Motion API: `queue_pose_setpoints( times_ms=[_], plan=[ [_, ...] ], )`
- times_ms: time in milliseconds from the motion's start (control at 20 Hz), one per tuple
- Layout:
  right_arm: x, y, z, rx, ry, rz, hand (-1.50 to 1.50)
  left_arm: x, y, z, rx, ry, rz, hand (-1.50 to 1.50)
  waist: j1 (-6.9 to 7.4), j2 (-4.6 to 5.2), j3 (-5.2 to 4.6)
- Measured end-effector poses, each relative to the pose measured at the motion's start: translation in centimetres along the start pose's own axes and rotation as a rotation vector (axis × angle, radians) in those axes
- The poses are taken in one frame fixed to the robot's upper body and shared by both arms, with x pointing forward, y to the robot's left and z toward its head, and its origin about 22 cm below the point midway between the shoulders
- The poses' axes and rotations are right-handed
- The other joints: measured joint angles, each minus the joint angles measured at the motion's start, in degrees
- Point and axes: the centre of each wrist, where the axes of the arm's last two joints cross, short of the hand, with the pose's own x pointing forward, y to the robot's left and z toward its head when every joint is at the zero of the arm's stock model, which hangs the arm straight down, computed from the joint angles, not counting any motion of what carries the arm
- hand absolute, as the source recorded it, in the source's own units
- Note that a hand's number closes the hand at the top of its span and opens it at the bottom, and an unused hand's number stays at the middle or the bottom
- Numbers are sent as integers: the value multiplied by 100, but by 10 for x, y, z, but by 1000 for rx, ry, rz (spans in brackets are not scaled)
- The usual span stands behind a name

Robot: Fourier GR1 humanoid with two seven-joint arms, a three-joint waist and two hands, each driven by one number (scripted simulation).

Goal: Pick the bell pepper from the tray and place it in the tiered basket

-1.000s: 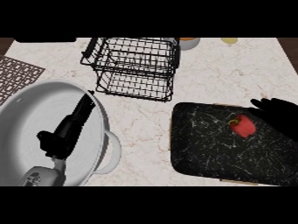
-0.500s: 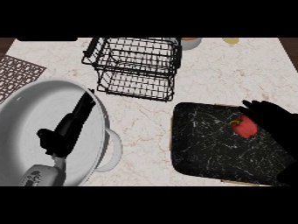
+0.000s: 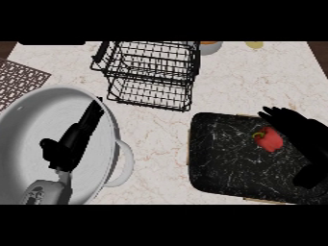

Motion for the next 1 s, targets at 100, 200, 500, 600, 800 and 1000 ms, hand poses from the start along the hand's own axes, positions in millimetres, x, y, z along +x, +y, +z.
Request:
queue_pose_setpoints(
  times_ms=[100, 200, 500, 600, 800, 1000],
  plan=[
    [-6, 3, -3, 7, 9, -4, -150, -1, 1, 2, 3, -6, -2, 0, -7, -1, 4],
    [-10, 8, -5, 11, 14, -8, -150, -3, 2, 2, 4, -11, -2, 0, -13, -5, 5],
    [-19, 23, -24, 32, 11, -5, -150, -4, 0, 0, 12, -6, 4, 0, -5, -5, 10],
    [-20, 30, -29, 36, 6, -7, -150, -3, 1, -1, 13, 0, 4, 0, -5, -2, 8],
    [-20, 38, -38, 43, 0, -13, -150, -4, -3, -1, 6, -5, -1, 0, -10, -6, 8],
    [-19, 44, -41, 19, -64, -65, 150, -8, -2, 0, 9, -14, 5, 0, -19, -15, 12]
  ],
)
